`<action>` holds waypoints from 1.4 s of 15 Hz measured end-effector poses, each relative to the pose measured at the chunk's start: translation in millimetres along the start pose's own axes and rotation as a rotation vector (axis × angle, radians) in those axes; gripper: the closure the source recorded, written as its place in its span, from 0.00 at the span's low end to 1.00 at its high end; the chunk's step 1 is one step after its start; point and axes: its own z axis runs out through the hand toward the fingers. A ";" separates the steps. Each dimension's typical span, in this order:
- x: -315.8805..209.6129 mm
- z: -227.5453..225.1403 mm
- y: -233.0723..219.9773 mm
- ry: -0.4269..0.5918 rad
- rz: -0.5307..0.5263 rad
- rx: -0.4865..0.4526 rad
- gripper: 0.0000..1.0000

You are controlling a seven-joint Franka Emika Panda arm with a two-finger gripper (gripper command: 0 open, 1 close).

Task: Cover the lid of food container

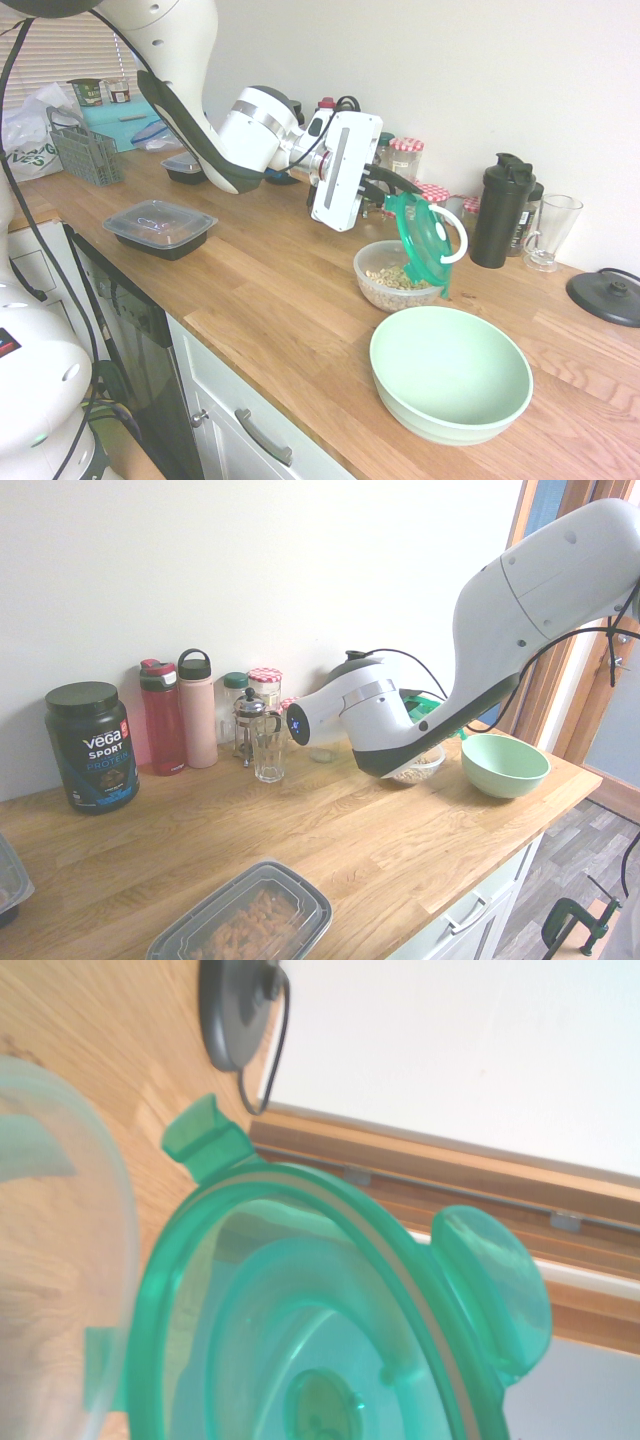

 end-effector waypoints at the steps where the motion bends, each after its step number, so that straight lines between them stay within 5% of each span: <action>1: -0.7 -4.5 -0.9 0.001 -0.001 0.008 0.00; 11: -30.4 -34.4 -14.5 -0.042 -0.055 0.072 0.00; 21: -43.0 -68.5 -25.6 -0.373 -0.001 0.292 0.00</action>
